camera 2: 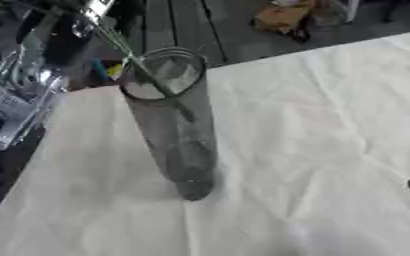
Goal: Arrange flowers into the vase.
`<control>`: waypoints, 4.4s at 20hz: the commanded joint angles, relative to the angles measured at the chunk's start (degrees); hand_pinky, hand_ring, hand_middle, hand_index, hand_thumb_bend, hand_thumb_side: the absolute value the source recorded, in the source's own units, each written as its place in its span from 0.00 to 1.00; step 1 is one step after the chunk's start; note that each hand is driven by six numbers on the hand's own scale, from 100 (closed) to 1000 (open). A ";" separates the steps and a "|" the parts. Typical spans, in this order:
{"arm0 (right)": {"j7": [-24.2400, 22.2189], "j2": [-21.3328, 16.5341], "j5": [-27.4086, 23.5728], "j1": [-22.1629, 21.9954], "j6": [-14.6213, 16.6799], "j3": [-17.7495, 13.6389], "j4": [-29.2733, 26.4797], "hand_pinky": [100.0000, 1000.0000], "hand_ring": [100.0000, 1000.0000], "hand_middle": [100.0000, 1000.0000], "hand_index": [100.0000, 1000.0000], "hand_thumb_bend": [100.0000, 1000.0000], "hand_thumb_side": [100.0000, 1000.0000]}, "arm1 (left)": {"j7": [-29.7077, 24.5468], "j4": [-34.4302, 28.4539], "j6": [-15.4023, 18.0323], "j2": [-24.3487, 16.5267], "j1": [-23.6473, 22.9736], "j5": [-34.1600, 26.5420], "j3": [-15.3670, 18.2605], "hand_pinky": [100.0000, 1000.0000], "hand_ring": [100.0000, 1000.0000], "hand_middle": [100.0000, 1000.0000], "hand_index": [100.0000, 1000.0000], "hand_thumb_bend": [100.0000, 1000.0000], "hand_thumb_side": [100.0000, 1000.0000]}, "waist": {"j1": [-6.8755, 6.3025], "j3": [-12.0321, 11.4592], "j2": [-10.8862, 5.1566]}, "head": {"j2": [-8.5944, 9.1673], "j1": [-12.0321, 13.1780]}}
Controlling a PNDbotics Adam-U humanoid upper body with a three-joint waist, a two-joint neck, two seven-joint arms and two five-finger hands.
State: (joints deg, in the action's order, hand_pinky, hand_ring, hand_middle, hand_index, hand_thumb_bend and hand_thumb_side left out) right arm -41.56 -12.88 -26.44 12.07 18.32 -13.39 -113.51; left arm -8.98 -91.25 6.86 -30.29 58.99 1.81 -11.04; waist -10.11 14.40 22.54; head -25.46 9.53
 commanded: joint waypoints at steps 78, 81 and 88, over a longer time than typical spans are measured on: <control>0.89 -2.11 0.98 -0.92 -5.94 0.15 -1.08 0.90 0.51 0.38 0.63 0.00 1.00 | -38.80 0.88 -4.01 -6.33 3.88 13.64 0.64 0.86 0.91 0.95 1.00 0.39 1.00 | -2.84 -0.82 -5.16 | -2.73 1.88; 0.97 -2.15 0.91 -0.95 -6.02 0.11 -1.08 0.90 0.51 0.38 0.63 0.00 1.00 | -39.09 0.42 -4.04 -6.58 3.65 13.39 0.94 0.87 0.91 0.95 1.00 0.42 1.00 | -2.84 -0.86 -5.29 | -2.78 1.84; 1.21 -2.30 0.71 -1.05 -6.14 0.04 -1.08 0.90 0.51 0.38 0.63 0.00 1.00 | -41.18 -0.47 -3.80 -7.29 3.01 14.67 1.99 0.88 0.91 0.96 1.00 0.38 1.00 | -2.83 -0.99 -5.51 | -2.84 1.79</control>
State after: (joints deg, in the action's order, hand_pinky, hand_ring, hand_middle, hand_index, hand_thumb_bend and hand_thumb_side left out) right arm -40.47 -13.95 -25.58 10.76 12.25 -13.36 -113.51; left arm -49.93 -90.81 3.07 -35.57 61.29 16.49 -10.63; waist -12.51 13.45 19.32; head -28.17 11.14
